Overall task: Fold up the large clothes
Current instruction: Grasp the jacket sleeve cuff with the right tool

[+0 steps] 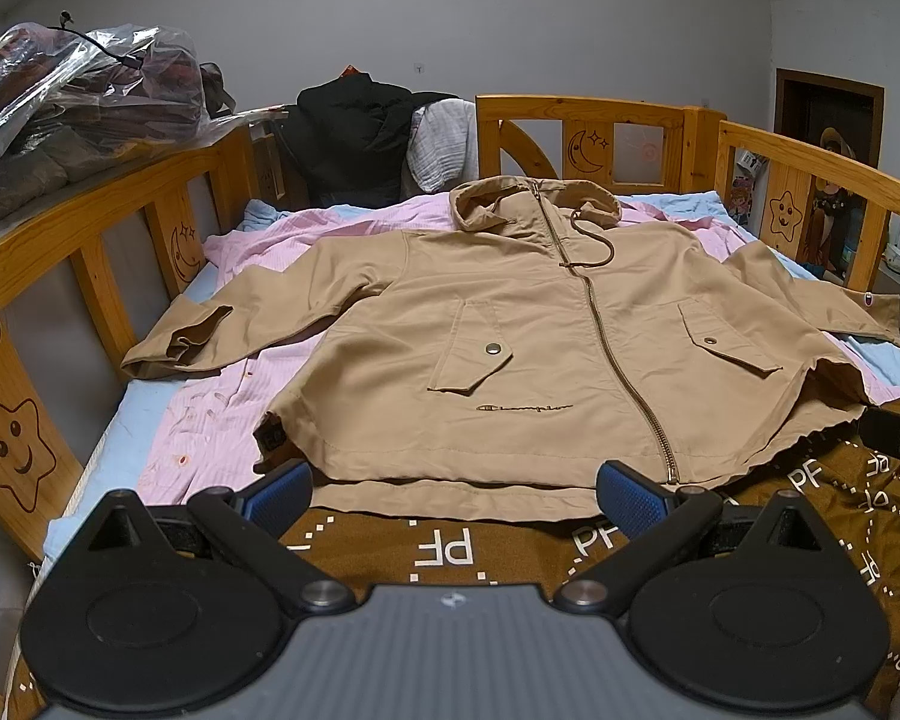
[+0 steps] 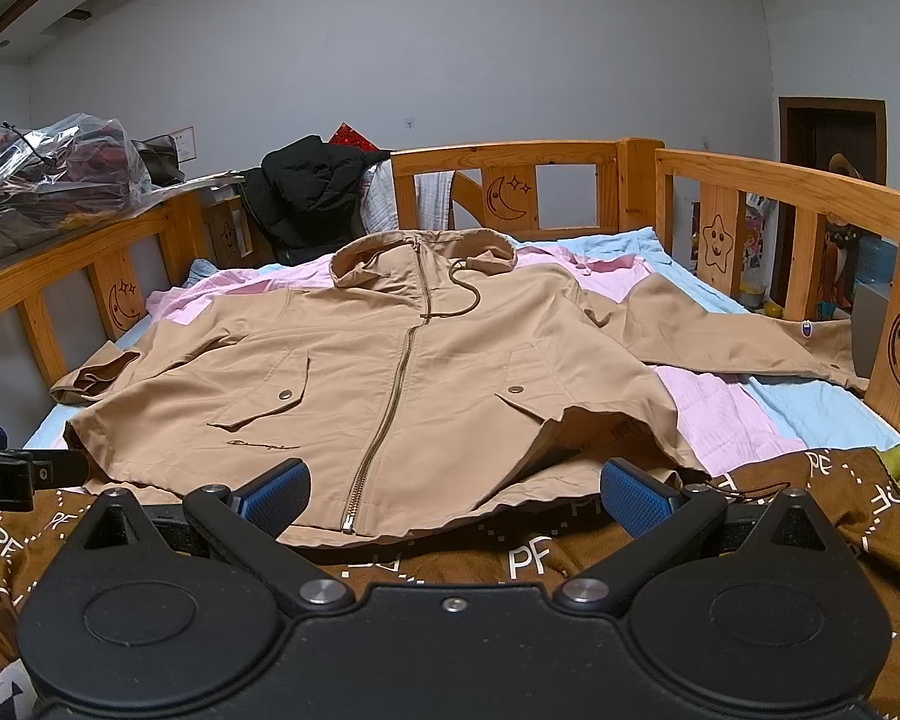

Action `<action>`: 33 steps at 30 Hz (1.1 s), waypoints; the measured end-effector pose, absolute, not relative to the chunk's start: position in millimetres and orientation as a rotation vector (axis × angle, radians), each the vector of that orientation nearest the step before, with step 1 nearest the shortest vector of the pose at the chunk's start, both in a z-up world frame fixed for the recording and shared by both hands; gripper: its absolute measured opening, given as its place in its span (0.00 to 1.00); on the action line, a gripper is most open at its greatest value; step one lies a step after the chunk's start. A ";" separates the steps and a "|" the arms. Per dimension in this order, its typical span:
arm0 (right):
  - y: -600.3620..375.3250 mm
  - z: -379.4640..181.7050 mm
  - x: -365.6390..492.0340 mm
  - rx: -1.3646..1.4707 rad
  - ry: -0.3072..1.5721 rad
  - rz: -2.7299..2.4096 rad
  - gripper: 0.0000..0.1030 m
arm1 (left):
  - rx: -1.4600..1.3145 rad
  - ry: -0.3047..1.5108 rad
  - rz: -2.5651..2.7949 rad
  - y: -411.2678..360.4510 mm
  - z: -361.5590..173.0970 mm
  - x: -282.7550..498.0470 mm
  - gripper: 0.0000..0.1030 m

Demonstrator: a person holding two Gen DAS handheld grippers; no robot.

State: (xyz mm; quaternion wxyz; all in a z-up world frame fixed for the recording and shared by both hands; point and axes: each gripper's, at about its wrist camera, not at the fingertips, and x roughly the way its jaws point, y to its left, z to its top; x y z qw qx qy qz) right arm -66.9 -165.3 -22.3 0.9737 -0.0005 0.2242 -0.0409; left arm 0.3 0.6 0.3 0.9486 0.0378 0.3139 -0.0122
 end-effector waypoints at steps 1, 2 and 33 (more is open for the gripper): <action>-164.6 -21.9 -66.9 -0.005 0.450 -0.087 1.00 | 0.076 0.639 -0.026 0.5 0.3 0.3 0.99; -163.8 -21.4 -67.1 -0.009 0.448 -0.090 1.00 | 0.076 0.641 -0.026 5.8 -1.7 -1.3 0.99; -303.4 0.0 48.0 0.034 0.449 -0.463 0.99 | 0.209 0.712 -0.207 -78.9 51.9 174.5 1.00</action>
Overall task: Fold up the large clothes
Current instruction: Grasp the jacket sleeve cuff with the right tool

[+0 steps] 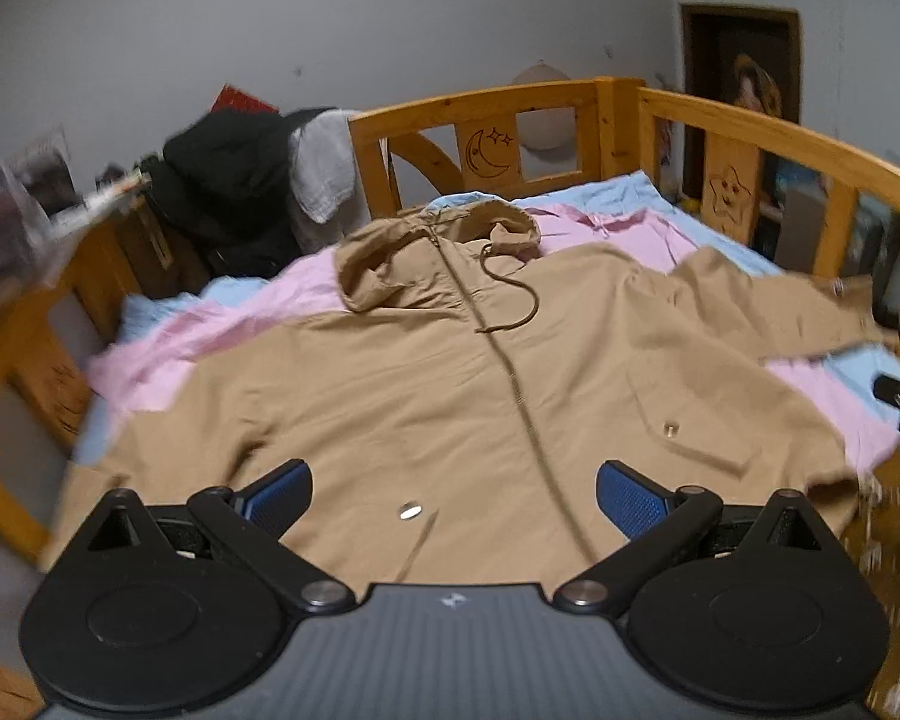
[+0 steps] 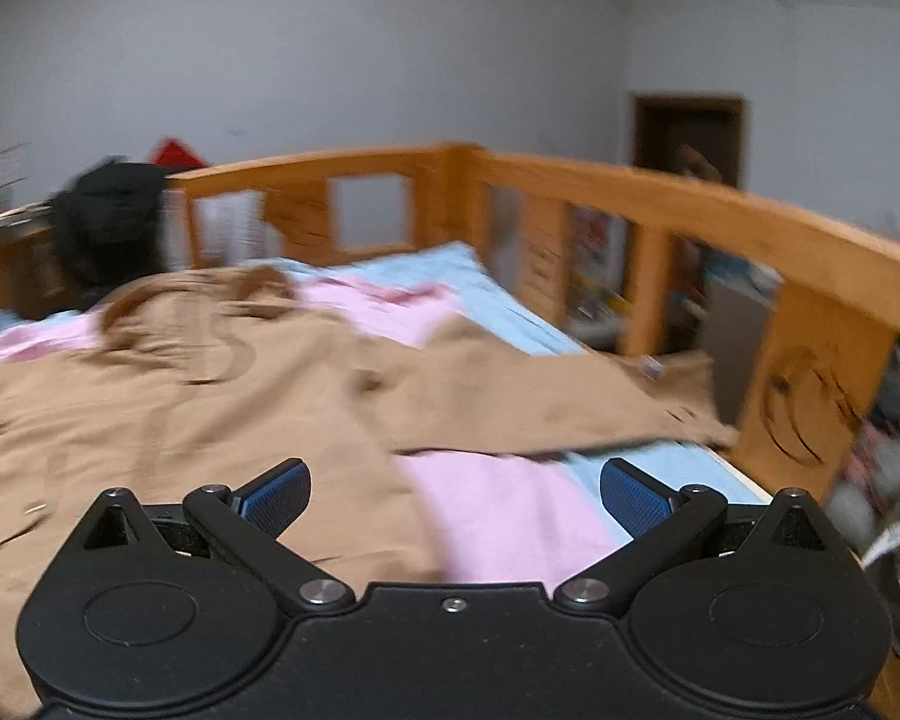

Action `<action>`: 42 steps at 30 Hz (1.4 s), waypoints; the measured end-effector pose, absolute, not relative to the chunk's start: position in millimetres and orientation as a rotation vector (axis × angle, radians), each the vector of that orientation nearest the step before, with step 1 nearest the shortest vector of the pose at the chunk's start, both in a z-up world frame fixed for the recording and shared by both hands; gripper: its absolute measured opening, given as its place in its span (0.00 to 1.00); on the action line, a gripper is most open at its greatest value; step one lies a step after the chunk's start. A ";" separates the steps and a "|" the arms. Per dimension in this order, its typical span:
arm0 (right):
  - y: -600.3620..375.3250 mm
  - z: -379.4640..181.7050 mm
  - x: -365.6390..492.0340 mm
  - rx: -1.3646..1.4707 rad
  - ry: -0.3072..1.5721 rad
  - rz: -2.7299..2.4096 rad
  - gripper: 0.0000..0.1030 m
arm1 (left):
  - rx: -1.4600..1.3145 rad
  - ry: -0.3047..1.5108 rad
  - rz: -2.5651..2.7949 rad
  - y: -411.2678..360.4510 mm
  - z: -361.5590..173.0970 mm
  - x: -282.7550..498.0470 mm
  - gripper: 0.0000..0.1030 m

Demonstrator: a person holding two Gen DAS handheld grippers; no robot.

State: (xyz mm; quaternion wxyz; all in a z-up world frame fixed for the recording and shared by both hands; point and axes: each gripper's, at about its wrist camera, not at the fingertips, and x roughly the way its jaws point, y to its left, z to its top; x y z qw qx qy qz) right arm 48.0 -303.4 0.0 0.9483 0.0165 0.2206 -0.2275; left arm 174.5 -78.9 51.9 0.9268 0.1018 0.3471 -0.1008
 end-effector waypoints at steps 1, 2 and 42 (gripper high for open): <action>-319.1 -5.3 53.3 0.058 0.455 -0.493 0.96 | 0.187 0.720 -0.214 -80.1 42.9 183.4 1.00; -338.3 -10.1 59.0 0.092 0.457 -0.526 0.94 | 0.173 0.727 -0.217 -82.6 33.7 192.1 1.00; -299.7 85.6 298.0 -0.334 0.075 -0.451 0.00 | -0.139 0.851 0.066 44.4 -9.2 280.2 0.99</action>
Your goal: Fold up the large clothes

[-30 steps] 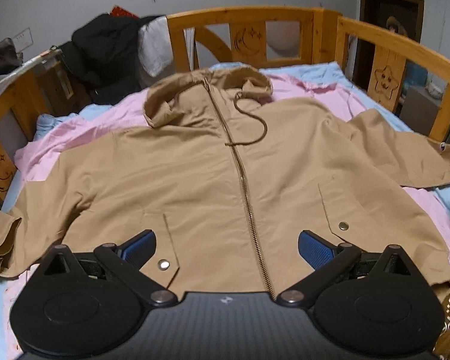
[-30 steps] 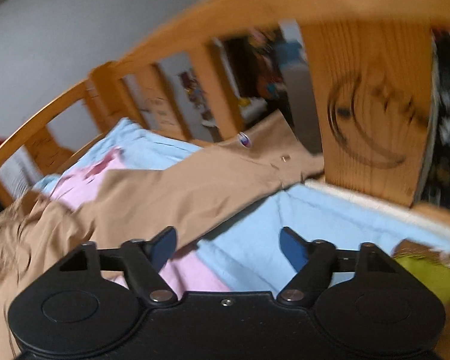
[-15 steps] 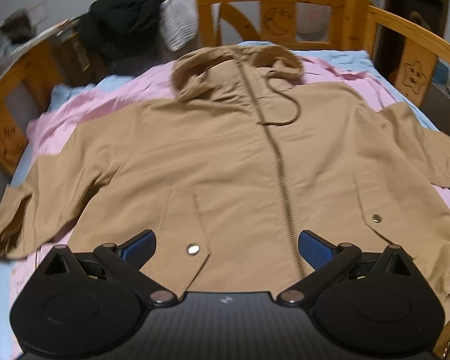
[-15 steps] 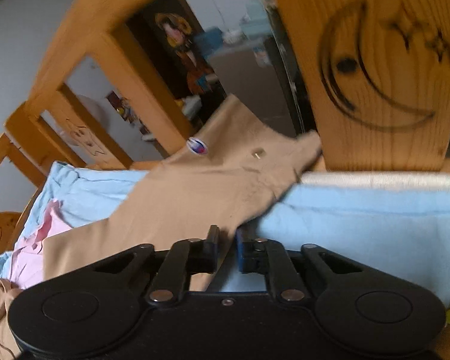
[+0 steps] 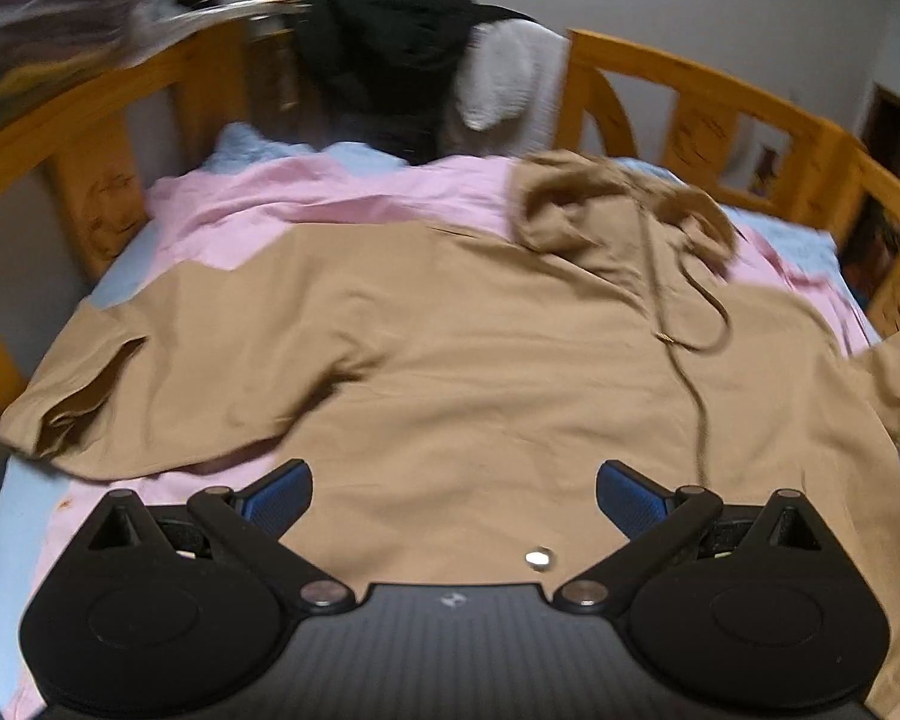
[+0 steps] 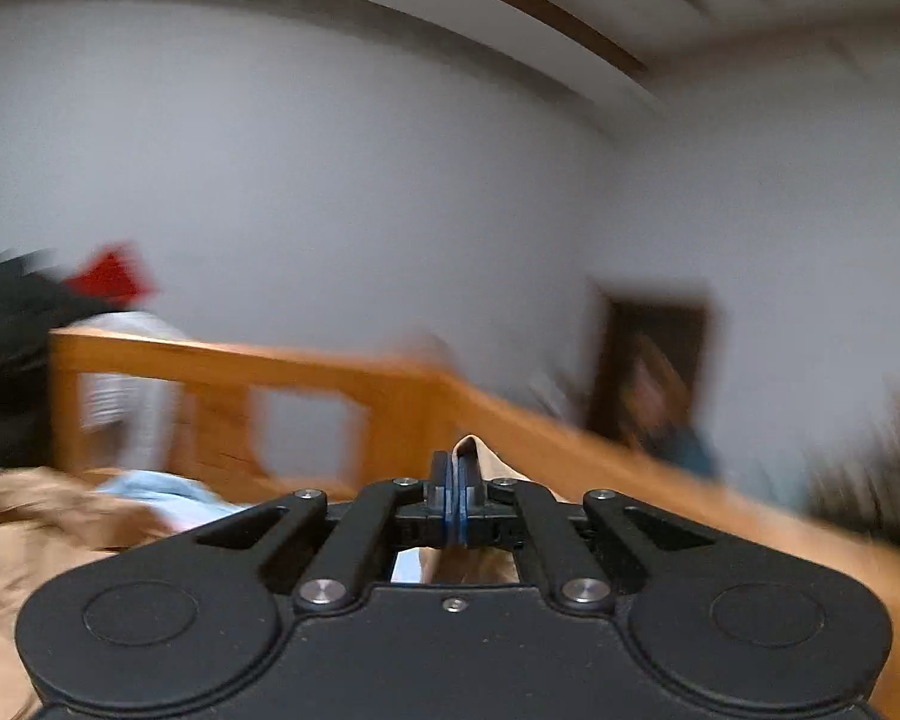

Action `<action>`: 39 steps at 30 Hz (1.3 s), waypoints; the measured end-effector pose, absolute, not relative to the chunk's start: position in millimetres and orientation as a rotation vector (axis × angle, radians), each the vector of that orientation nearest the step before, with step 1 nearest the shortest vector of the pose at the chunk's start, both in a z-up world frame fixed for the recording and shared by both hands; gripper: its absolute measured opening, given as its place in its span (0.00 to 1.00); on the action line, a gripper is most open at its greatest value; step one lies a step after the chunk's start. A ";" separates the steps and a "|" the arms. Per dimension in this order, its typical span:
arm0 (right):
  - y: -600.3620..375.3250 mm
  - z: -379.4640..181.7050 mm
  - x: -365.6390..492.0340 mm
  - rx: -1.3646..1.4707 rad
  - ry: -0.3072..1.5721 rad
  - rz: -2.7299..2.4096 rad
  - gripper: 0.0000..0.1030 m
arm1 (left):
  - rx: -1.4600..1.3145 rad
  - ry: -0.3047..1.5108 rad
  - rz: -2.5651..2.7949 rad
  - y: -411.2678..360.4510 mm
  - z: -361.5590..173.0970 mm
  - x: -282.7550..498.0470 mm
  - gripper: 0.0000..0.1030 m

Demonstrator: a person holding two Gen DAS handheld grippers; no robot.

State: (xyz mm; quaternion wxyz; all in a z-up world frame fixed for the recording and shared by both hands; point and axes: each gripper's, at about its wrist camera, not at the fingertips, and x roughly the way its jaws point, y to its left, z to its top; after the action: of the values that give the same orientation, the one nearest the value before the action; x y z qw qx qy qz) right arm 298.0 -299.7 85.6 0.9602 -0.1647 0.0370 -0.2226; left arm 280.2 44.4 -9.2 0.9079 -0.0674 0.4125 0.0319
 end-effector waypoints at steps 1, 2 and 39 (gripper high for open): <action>-269.9 84.9 303.9 -0.438 0.061 -0.361 0.00 | -0.155 0.844 0.086 53.2 -8.7 278.7 0.99; -244.1 81.1 306.6 -0.525 0.056 -0.278 0.00 | -0.174 0.836 0.114 63.9 -8.0 276.3 0.99; -74.6 -86.6 260.1 -0.730 0.403 0.519 0.07 | -0.423 0.850 -0.069 80.4 -24.9 362.1 0.99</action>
State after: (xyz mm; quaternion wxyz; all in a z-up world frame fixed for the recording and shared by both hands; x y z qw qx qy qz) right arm 260.1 -74.6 -86.6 0.8817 -0.3507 0.1937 0.2492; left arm 362.1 80.4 -24.9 0.8887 -0.2037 0.4094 -0.0333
